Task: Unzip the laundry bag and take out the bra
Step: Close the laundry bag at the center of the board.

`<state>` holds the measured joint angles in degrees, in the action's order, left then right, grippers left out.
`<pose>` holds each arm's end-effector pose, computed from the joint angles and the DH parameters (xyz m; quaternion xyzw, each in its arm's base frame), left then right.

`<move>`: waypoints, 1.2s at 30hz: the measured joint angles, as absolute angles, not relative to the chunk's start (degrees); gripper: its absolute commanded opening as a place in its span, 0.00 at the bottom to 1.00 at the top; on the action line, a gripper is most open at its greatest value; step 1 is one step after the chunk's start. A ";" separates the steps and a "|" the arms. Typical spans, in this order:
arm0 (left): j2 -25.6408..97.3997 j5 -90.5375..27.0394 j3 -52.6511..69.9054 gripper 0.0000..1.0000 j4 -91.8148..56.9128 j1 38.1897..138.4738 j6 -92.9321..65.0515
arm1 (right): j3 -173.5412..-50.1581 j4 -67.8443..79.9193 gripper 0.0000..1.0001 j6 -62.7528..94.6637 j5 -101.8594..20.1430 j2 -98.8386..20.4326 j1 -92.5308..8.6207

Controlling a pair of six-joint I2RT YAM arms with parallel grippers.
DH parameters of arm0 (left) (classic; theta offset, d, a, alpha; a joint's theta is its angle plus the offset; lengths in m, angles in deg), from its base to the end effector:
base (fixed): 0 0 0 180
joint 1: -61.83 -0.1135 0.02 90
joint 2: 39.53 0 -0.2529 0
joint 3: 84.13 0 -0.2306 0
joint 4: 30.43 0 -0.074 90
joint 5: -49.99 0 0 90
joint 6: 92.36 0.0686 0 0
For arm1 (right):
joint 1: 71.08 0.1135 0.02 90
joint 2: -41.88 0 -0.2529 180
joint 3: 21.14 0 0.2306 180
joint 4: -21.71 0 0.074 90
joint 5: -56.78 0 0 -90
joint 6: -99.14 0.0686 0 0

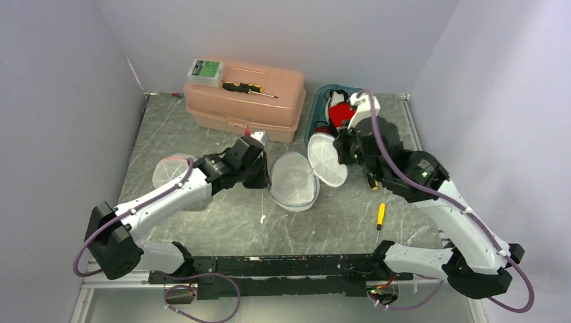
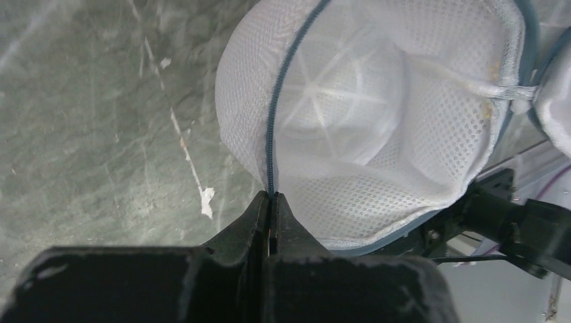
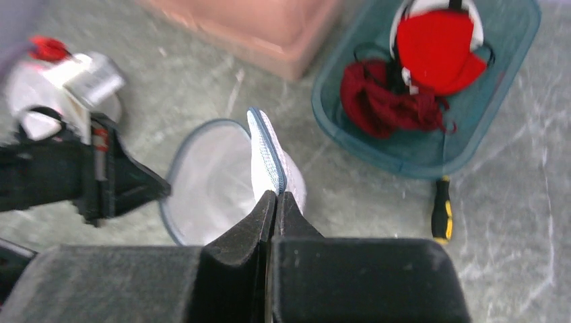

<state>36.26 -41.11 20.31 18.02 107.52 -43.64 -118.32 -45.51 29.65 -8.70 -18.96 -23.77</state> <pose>0.1984 -0.2013 0.2506 0.0326 0.9351 -0.2363 0.2622 0.1563 0.1274 0.4010 -0.0951 0.8511 0.1157 0.5031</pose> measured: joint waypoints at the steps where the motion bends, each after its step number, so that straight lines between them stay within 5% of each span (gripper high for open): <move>1: 36.24 -41.11 18.21 0.03 18.91 107.50 -43.29 | -121.64 -45.75 0.00 29.17 -8.75 -19.64 -23.77; 6: 34.25 -41.11 13.01 0.03 17.97 107.52 -42.37 | -128.03 -43.89 0.00 27.49 -8.79 -18.37 -23.75; 16: 37.75 -39.91 21.44 0.03 16.09 107.50 -42.00 | -113.23 -42.91 0.00 28.67 -6.78 -18.28 -23.73; 25: 36.02 -43.32 10.62 0.03 17.25 107.50 -34.98 | -114.67 -39.28 0.00 32.74 -7.81 -13.89 -23.71; 29: 37.11 -44.00 11.94 0.14 17.08 107.50 -34.13 | -109.95 -36.37 0.00 35.80 -7.96 -12.03 -23.73; 36: 38.27 -44.35 14.97 0.14 17.10 107.46 -33.12 | -106.93 -36.57 0.00 39.66 -8.27 -13.04 -23.71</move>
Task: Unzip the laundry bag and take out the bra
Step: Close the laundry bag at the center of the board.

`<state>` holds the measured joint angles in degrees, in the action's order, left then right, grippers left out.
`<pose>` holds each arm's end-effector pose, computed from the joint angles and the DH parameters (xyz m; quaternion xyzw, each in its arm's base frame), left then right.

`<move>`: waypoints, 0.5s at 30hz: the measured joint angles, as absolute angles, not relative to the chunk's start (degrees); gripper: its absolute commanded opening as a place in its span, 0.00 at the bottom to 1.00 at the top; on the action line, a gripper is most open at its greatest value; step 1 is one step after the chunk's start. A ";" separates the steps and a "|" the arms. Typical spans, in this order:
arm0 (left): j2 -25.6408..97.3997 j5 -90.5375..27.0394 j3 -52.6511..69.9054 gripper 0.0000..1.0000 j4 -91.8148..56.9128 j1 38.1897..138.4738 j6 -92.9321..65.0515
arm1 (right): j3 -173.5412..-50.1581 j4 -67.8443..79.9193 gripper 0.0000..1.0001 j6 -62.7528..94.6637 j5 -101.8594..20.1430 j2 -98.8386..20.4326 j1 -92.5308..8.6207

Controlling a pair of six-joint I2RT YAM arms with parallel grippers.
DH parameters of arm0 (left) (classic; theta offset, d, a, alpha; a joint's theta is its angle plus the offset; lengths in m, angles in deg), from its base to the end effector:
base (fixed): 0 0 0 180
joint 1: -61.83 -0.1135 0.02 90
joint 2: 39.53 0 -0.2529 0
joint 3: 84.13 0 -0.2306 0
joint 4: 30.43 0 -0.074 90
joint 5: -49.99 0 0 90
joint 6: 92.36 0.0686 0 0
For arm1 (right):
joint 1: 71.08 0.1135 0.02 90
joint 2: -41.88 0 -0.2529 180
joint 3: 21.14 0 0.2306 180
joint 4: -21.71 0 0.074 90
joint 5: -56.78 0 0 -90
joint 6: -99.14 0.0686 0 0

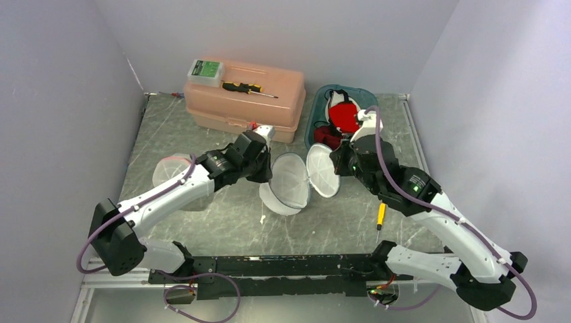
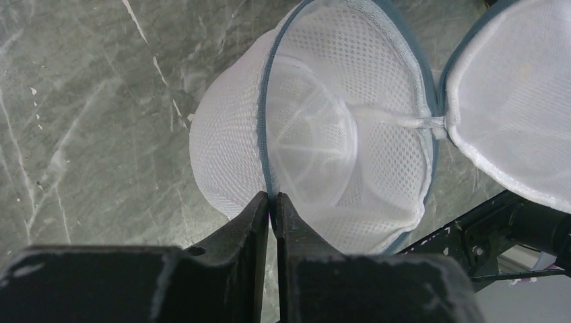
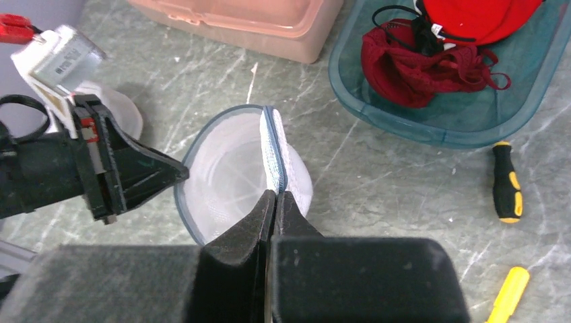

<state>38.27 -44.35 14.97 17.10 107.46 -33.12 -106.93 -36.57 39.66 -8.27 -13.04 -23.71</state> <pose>0.2125 -0.2098 0.2735 0.1047 0.9155 -0.2119 0.3257 0.1523 0.1228 0.3761 -0.0112 0.8418 0.1752 0.5105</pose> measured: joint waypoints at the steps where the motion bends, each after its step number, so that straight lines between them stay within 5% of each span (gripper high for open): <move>1: 38.27 -44.33 14.97 0.14 16.97 107.46 -32.99 | -106.93 -36.61 0.00 40.10 -8.33 -12.71 -23.71; 3: 38.34 -44.31 14.95 0.20 16.95 107.46 -32.95 | -107.24 -36.76 0.00 41.35 -9.19 -11.94 -23.71; 7: 38.91 -44.46 14.89 0.54 17.08 107.46 -32.12 | -109.97 -37.24 0.00 43.23 -11.39 -11.84 -23.73; 14: 36.87 -46.51 15.67 0.78 16.12 107.44 -32.29 | -107.92 -36.96 0.00 44.54 -11.28 -11.62 -23.71; 15: 35.87 -46.88 16.11 0.89 15.94 107.46 -32.67 | -107.28 -37.03 0.00 44.69 -11.15 -11.64 -23.73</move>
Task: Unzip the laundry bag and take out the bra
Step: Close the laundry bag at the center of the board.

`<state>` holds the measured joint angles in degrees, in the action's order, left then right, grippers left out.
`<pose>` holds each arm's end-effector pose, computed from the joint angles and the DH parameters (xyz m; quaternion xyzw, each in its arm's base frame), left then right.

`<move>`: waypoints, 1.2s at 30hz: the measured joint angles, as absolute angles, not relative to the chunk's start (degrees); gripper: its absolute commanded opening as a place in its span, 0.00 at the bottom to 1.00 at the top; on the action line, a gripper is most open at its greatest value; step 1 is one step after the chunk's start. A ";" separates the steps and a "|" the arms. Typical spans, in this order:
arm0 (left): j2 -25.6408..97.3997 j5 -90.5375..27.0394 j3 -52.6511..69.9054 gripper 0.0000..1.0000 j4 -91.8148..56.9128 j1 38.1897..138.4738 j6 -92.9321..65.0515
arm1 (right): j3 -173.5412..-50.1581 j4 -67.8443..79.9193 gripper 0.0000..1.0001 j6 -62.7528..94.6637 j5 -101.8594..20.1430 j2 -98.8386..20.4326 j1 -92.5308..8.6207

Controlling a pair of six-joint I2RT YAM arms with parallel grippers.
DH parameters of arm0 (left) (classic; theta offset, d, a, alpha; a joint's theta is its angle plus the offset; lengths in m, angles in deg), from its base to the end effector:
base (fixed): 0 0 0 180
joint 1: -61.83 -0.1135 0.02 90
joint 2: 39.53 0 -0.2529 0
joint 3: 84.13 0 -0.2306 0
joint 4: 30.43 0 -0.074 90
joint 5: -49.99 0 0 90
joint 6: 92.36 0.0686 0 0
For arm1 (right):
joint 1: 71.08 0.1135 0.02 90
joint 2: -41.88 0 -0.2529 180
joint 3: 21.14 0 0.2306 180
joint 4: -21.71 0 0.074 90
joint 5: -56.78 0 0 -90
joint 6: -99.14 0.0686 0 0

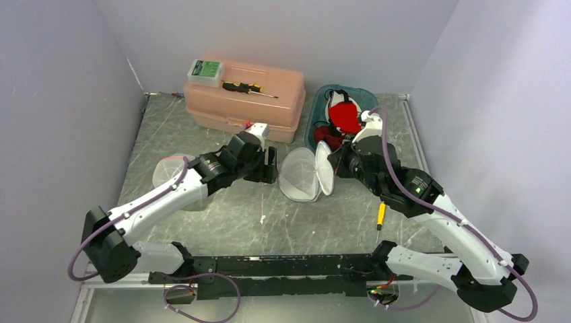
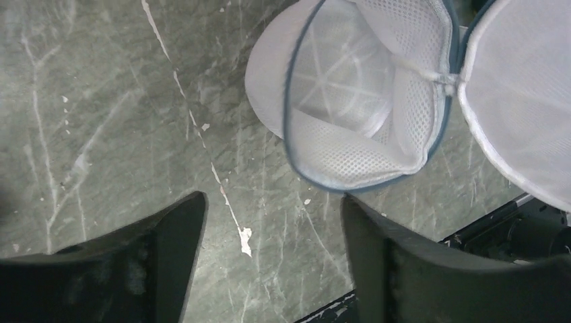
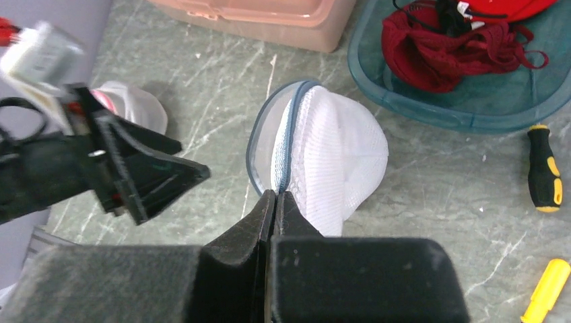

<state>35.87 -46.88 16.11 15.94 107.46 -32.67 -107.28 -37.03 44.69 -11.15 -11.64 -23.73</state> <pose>0.2099 -0.2028 0.2807 0.0974 0.9070 -0.2066 0.3537 0.1459 0.1204 0.3806 0.0151 0.8389 0.2220 0.4967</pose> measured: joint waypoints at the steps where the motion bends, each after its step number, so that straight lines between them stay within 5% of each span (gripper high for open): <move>1: 34.89 -47.17 16.48 0.92 15.85 107.46 -33.06 | -106.69 -37.03 0.00 44.80 -11.00 -11.68 -23.73; 14: 13.60 -45.40 35.52 0.94 -4.89 107.46 -44.27 | -103.31 -35.28 0.00 46.88 -8.05 -11.90 -23.73; 36: 29.46 -43.37 30.93 0.94 -16.69 114.80 -44.66 | -98.58 -28.20 0.00 48.91 -8.95 -21.34 -23.73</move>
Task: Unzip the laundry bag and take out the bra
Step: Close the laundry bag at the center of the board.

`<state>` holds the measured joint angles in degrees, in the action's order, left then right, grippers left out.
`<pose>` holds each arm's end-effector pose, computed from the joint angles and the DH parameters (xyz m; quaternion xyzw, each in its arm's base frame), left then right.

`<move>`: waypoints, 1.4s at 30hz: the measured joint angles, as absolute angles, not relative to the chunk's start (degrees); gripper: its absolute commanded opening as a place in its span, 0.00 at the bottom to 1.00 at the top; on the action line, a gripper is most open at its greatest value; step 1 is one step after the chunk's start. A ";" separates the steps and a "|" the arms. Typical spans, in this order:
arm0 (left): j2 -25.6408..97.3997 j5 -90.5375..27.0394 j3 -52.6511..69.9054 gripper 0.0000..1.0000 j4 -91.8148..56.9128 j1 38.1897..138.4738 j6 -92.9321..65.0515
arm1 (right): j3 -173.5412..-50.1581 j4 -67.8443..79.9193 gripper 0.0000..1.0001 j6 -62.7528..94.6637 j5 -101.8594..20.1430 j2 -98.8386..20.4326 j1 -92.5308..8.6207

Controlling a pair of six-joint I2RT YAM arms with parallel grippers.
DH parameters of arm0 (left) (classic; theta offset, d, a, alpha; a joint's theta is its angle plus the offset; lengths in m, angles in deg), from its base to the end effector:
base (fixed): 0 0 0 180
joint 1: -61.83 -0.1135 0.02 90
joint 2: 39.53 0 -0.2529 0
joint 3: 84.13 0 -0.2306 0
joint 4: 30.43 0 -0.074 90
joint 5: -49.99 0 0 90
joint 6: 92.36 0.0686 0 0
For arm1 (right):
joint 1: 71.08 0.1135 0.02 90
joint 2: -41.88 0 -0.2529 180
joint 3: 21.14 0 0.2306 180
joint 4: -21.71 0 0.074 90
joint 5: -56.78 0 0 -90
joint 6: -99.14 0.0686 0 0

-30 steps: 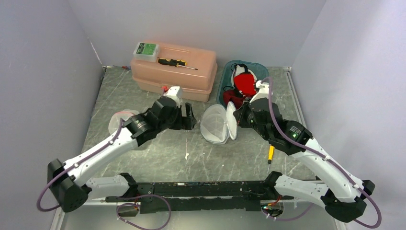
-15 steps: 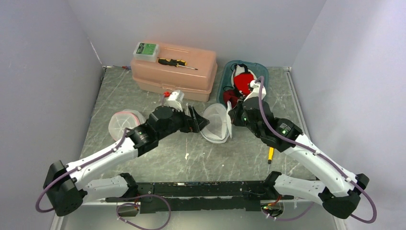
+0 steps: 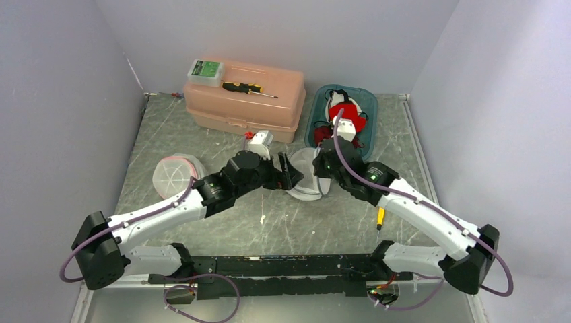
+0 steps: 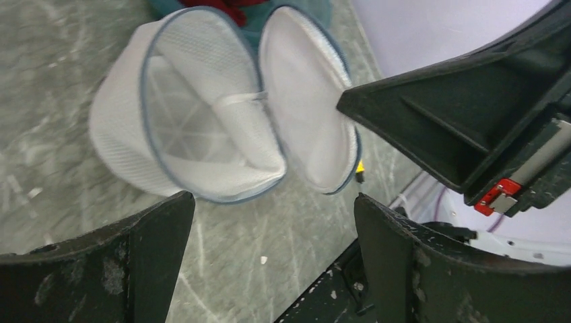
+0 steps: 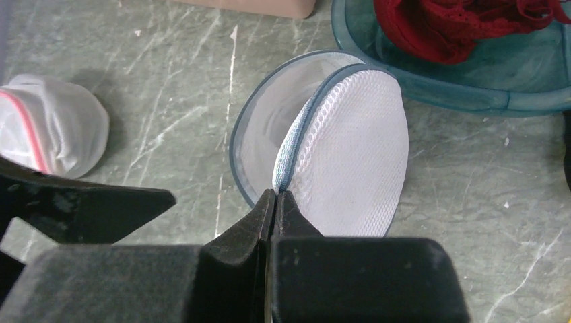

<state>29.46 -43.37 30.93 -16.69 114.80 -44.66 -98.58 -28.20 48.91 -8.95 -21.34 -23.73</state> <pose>0.1809 -0.2331 0.2898 0.0579 0.8057 -0.4192 0.4144 0.1837 0.1578 0.3163 0.0382 0.8743 0.1719 0.4522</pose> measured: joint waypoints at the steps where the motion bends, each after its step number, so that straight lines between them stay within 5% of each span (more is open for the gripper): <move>1: 29.25 -44.57 30.95 0.94 -15.51 114.80 -45.04 | -98.58 -27.74 0.00 48.56 -8.60 -22.15 -23.73; 17: 15.35 -56.48 42.73 0.93 -2.18 114.80 -51.29 | -107.44 -25.20 0.01 41.17 -7.92 -42.11 -23.66; 26: 14.45 -57.48 44.70 0.93 0.12 114.80 -52.21 | -109.05 -23.65 0.31 40.17 -12.97 -48.29 -23.44; 30: 14.89 -57.48 44.70 0.93 0.18 114.80 -52.23 | -109.23 -22.84 0.61 40.41 -15.55 -48.86 -23.36; 32: 15.15 -57.48 44.70 0.94 0.18 114.80 -52.21 | -109.23 -22.29 0.68 40.45 -17.10 -48.82 -23.36; 42: 18.62 -57.99 40.57 0.94 1.71 114.78 -50.81 | -109.23 -22.14 0.80 40.19 -21.67 -40.53 -24.08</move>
